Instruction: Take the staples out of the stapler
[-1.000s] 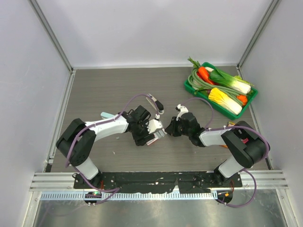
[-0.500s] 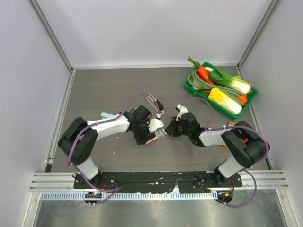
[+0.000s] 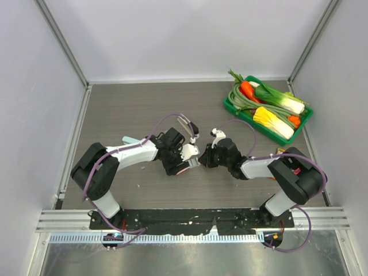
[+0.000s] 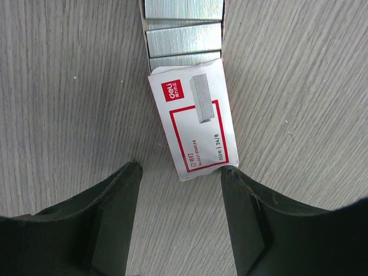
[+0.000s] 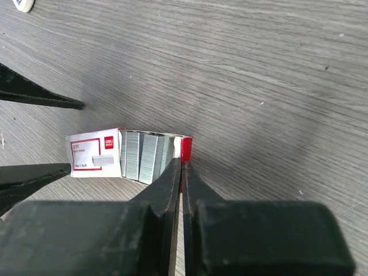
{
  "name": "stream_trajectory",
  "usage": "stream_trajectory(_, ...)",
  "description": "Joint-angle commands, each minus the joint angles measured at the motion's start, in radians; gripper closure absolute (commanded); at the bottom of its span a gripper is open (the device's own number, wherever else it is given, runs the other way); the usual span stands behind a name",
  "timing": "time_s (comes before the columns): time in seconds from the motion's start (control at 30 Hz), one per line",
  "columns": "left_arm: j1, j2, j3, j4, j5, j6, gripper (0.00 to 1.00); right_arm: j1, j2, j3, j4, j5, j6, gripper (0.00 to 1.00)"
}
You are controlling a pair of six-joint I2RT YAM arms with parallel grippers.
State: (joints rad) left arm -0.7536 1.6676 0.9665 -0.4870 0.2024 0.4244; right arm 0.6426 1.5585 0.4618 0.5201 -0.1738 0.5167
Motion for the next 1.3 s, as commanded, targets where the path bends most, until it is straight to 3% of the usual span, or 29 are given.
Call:
stream_trajectory(0.0,-0.004,0.020,0.011,0.039,-0.004,-0.006,0.38,0.055,0.006,0.012,0.026,-0.010,-0.017,0.93)
stream_trajectory(0.37,-0.015,-0.006,-0.025,0.039,0.028,0.057,0.38,0.071,0.029,0.047,0.038,-0.039,-0.037,0.94)
stream_trajectory(0.93,-0.016,-0.054,-0.110,0.080,0.051,0.316,0.37,0.068,0.103,0.124,0.040,-0.153,-0.103,0.94)
stream_trajectory(1.27,-0.016,-0.049,-0.078,0.027,0.115,0.407,0.38,0.058,0.103,0.126,0.044,-0.170,-0.118,0.94)
